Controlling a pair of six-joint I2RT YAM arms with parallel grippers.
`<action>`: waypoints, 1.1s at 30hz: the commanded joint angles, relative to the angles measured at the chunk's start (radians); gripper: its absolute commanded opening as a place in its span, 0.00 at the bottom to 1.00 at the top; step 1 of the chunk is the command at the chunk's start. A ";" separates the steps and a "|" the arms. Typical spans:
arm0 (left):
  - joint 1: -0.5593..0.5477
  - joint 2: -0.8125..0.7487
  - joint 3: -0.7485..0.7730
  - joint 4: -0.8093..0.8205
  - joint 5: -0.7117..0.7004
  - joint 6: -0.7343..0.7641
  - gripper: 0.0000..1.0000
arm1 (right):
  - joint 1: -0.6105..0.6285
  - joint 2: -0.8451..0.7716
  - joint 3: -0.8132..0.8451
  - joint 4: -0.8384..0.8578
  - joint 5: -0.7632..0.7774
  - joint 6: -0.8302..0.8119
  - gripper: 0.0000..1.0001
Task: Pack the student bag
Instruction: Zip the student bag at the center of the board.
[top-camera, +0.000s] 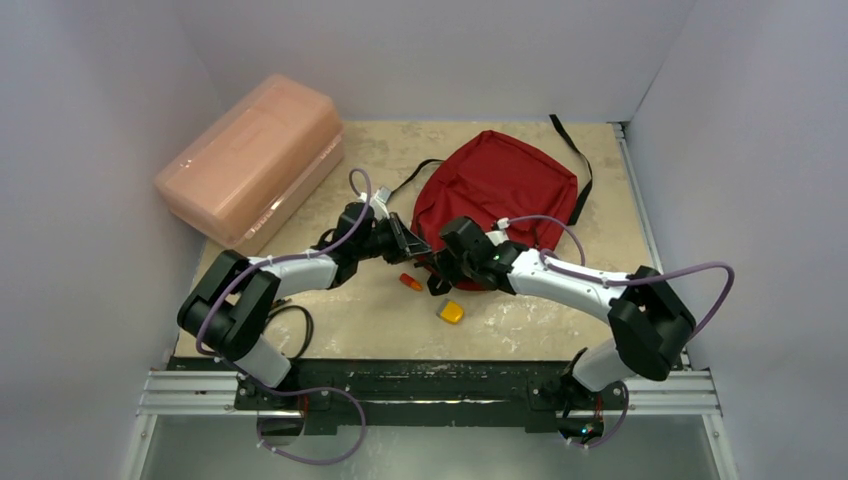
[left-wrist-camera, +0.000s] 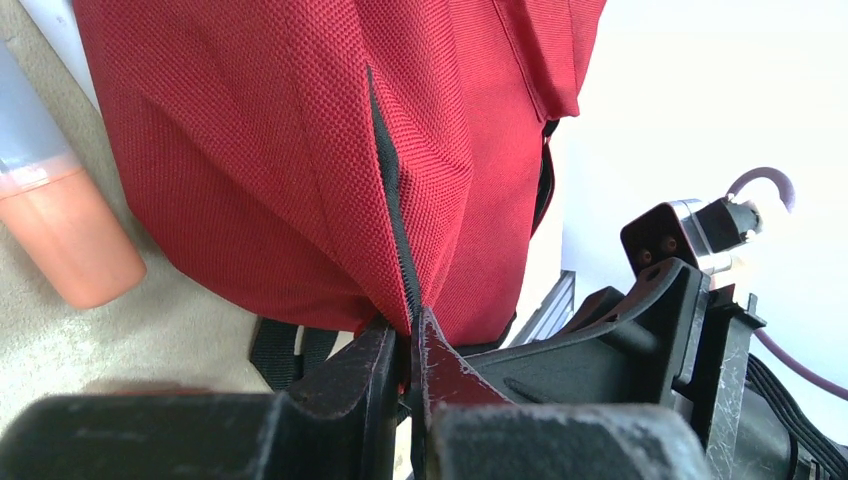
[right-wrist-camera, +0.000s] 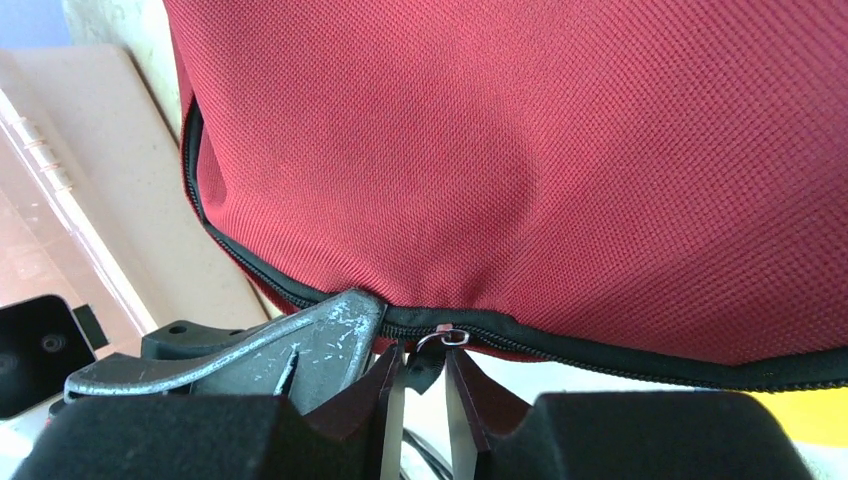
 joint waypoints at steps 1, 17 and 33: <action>-0.015 -0.043 -0.003 0.065 0.004 0.058 0.00 | -0.015 0.016 0.046 0.003 0.008 -0.027 0.21; 0.063 -0.041 0.112 -0.218 -0.096 0.065 0.00 | 0.035 0.118 0.152 -0.361 0.153 -0.690 0.00; 0.183 0.027 0.309 -0.427 -0.074 0.216 0.00 | -0.022 -0.069 -0.010 -0.473 0.266 -0.773 0.00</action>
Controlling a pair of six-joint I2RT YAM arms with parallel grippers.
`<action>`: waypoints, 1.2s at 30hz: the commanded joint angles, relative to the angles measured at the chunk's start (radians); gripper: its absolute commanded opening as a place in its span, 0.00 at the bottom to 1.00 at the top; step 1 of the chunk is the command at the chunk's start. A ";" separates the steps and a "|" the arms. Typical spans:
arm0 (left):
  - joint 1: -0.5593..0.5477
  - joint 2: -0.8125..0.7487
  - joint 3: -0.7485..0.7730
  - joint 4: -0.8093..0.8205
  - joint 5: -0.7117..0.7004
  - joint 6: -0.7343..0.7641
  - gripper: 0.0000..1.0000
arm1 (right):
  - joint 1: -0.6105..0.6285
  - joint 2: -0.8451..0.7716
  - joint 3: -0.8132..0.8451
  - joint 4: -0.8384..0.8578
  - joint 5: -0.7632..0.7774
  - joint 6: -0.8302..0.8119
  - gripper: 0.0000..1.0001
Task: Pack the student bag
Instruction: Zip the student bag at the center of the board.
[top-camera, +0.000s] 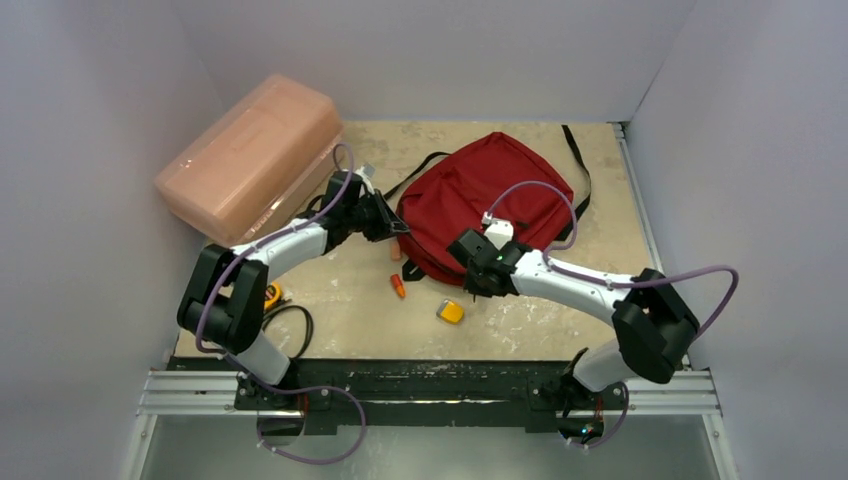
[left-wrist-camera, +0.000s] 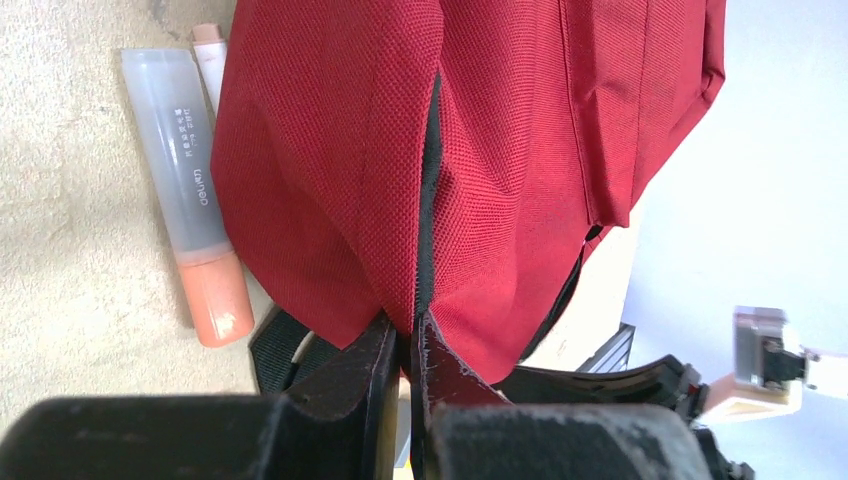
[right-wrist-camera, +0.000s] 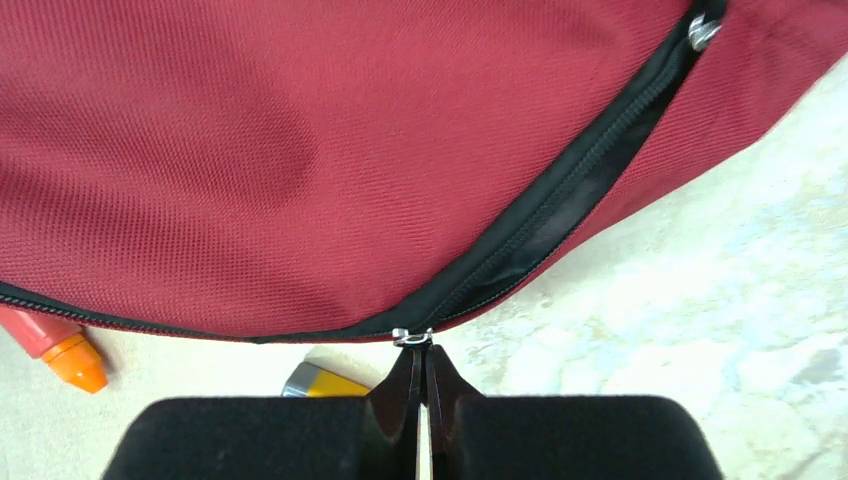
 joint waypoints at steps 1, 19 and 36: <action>0.034 0.011 0.061 0.011 -0.005 0.045 0.04 | -0.018 -0.098 0.007 -0.125 0.129 -0.049 0.00; -0.280 -0.242 -0.183 0.096 -0.093 -0.468 0.63 | -0.024 -0.240 -0.034 0.189 0.046 -0.389 0.00; -0.226 -0.031 -0.153 0.272 -0.222 -0.547 0.08 | -0.150 -0.161 -0.080 -0.006 0.187 -0.180 0.00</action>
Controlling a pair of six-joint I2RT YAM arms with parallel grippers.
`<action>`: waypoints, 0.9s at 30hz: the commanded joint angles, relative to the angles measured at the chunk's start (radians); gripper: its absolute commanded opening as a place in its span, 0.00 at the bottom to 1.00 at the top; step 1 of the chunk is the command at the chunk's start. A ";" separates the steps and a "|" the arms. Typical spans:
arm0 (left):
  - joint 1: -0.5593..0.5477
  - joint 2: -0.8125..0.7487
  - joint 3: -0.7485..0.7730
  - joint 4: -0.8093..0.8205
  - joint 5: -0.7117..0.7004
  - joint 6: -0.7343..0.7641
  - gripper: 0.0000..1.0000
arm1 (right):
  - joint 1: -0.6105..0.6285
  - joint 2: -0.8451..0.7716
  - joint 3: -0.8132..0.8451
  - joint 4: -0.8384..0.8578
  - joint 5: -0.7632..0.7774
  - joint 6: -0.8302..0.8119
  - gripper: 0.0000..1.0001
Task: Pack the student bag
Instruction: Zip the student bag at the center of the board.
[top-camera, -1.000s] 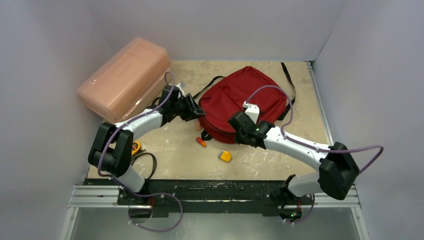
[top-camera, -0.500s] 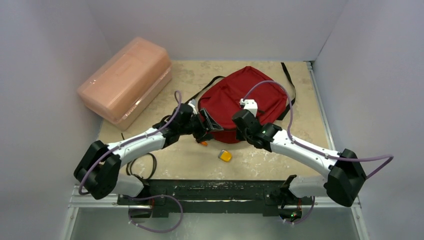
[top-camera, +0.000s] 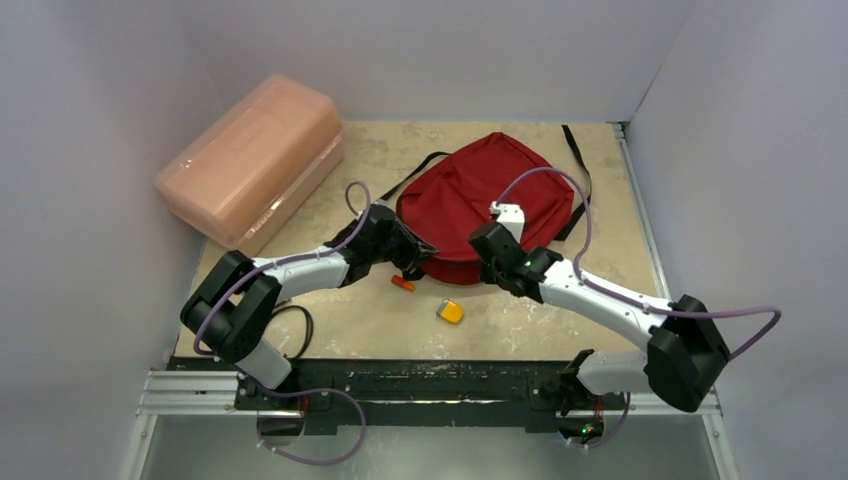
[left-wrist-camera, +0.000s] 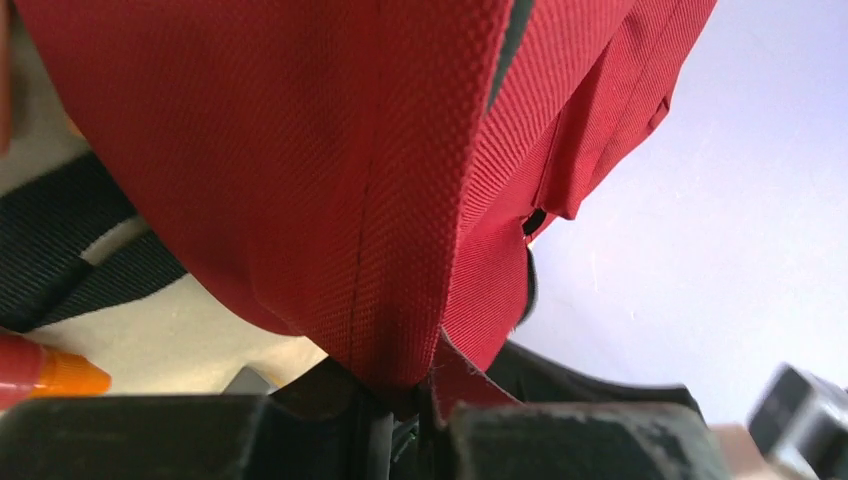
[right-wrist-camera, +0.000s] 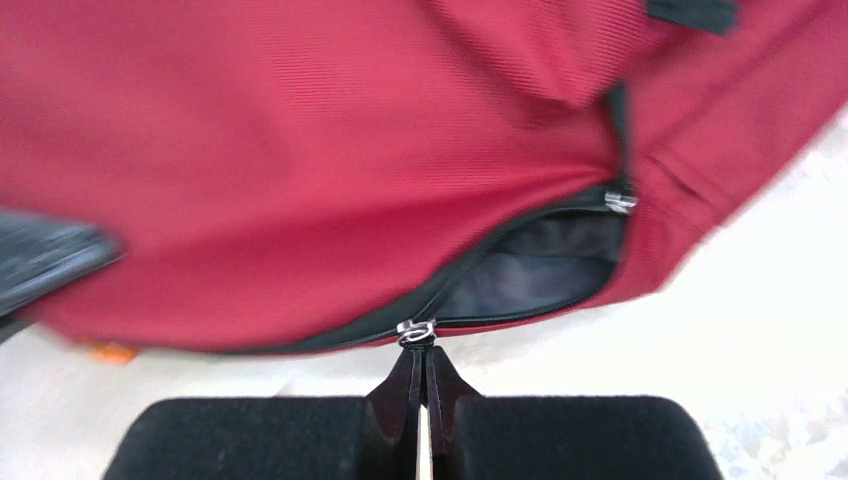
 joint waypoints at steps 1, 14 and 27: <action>0.037 -0.014 -0.006 0.085 -0.025 0.020 0.02 | -0.146 0.093 0.009 -0.208 0.123 0.215 0.00; 0.063 -0.008 -0.022 0.114 0.064 0.093 0.00 | -0.430 0.097 0.048 -0.258 0.192 0.213 0.00; 0.051 -0.005 -0.007 0.155 0.149 0.146 0.00 | -0.501 0.039 0.072 -0.226 0.108 0.072 0.00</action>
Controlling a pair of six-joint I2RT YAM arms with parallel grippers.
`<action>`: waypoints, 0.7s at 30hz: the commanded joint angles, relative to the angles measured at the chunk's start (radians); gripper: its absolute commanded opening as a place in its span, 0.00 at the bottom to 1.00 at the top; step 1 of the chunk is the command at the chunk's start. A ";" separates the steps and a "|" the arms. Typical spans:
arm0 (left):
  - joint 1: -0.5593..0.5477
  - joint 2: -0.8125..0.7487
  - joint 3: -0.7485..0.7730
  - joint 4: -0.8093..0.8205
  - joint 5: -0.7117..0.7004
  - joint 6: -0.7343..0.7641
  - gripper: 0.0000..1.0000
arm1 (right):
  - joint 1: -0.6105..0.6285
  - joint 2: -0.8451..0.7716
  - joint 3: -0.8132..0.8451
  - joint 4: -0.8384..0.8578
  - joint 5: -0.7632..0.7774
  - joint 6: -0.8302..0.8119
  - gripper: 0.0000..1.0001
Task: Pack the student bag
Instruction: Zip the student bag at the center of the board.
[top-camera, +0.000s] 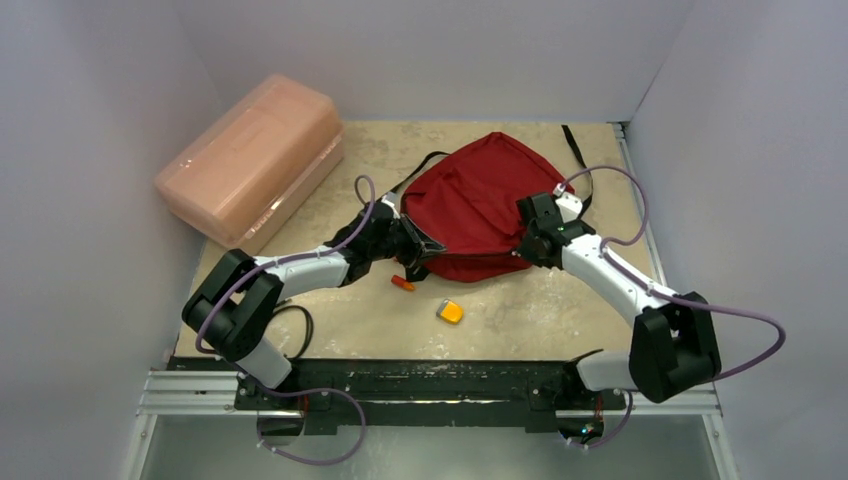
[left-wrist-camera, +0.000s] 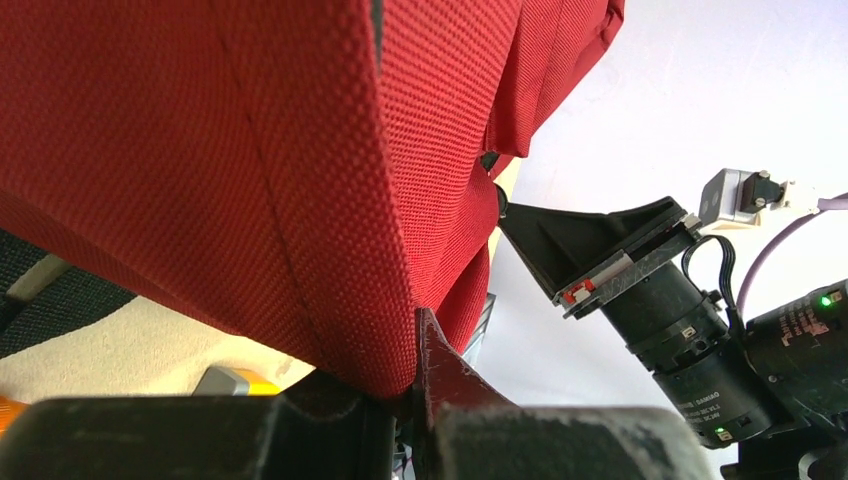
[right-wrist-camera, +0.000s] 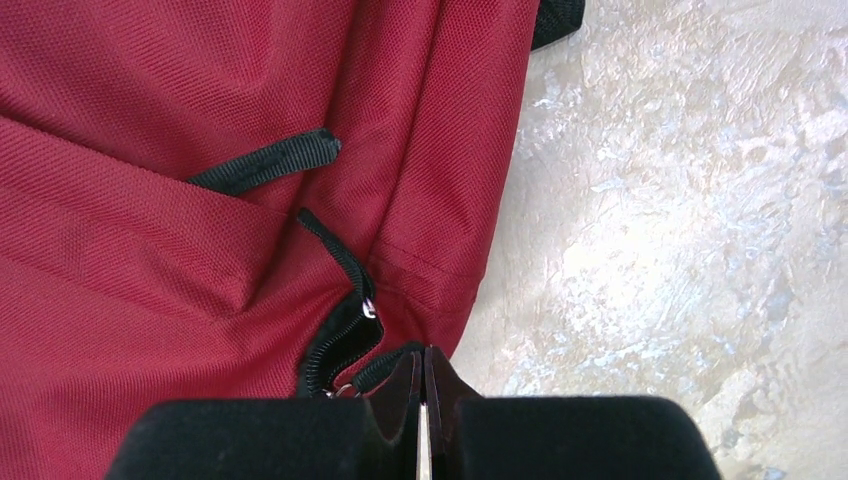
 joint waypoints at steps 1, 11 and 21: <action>0.028 -0.006 0.004 0.054 0.044 0.041 0.00 | -0.066 -0.092 0.001 -0.053 0.122 -0.147 0.00; -0.017 0.069 0.059 0.058 0.102 0.019 0.00 | -0.064 -0.292 0.011 0.070 -0.462 -0.316 0.00; -0.017 0.044 0.001 -0.024 0.051 0.087 0.00 | -0.090 -0.194 0.025 -0.039 -0.097 -0.104 0.00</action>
